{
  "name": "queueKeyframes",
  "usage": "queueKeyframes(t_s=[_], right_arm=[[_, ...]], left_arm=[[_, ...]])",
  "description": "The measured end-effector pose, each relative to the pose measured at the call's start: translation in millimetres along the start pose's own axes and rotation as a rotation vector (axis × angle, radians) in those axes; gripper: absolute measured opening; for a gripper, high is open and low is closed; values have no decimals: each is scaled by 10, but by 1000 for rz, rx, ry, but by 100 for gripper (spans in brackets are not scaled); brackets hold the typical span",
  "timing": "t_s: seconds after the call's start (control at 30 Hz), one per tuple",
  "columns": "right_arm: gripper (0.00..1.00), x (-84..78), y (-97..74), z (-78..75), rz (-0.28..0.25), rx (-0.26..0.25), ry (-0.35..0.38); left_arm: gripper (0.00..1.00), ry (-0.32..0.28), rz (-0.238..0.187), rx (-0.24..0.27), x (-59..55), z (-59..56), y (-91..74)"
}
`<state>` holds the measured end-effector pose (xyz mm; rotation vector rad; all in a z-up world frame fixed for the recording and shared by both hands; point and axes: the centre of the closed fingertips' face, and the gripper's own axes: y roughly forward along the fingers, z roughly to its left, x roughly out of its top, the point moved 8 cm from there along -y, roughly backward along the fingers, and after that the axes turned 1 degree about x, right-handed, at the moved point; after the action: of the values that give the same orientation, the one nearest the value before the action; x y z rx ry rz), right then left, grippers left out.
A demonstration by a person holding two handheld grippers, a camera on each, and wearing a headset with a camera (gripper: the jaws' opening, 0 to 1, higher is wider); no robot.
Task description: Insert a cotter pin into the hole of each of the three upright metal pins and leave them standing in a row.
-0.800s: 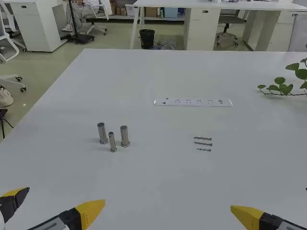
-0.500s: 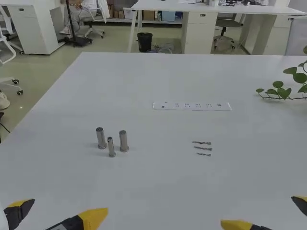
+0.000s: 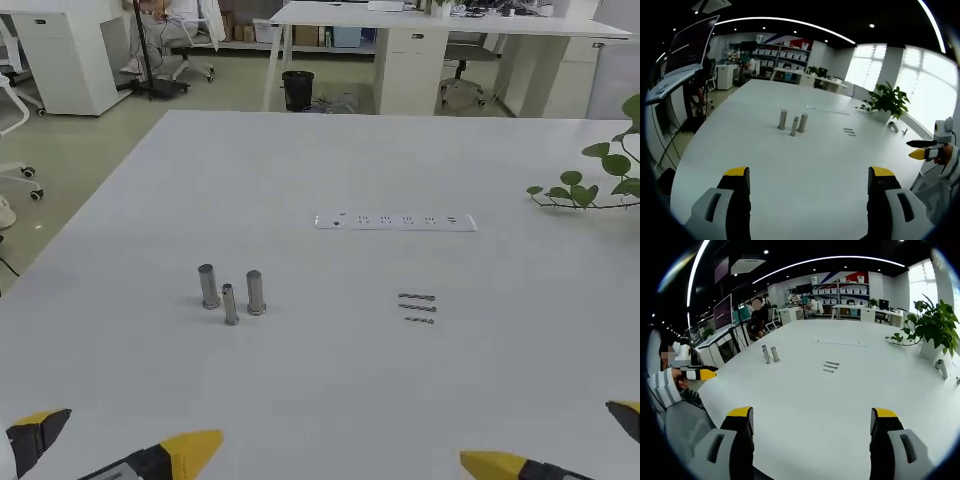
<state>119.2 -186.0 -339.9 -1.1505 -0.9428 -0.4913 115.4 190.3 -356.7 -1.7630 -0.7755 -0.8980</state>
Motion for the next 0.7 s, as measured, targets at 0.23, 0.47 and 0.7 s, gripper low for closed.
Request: queueKeyframes(t_s=[0.23,0.47,0.7], right_arm=[[96,-5,-29,11,-1,-2,0],[95,-3,-42,-8,-3,-11,10],[95,21,-32,-32,-5,-20,24]], left_arm=[[97,2,11,-2,-20,13,-24],[97,1,18,-5,-37,4,-28],[97,4,25,-13,-43,4,-24]])
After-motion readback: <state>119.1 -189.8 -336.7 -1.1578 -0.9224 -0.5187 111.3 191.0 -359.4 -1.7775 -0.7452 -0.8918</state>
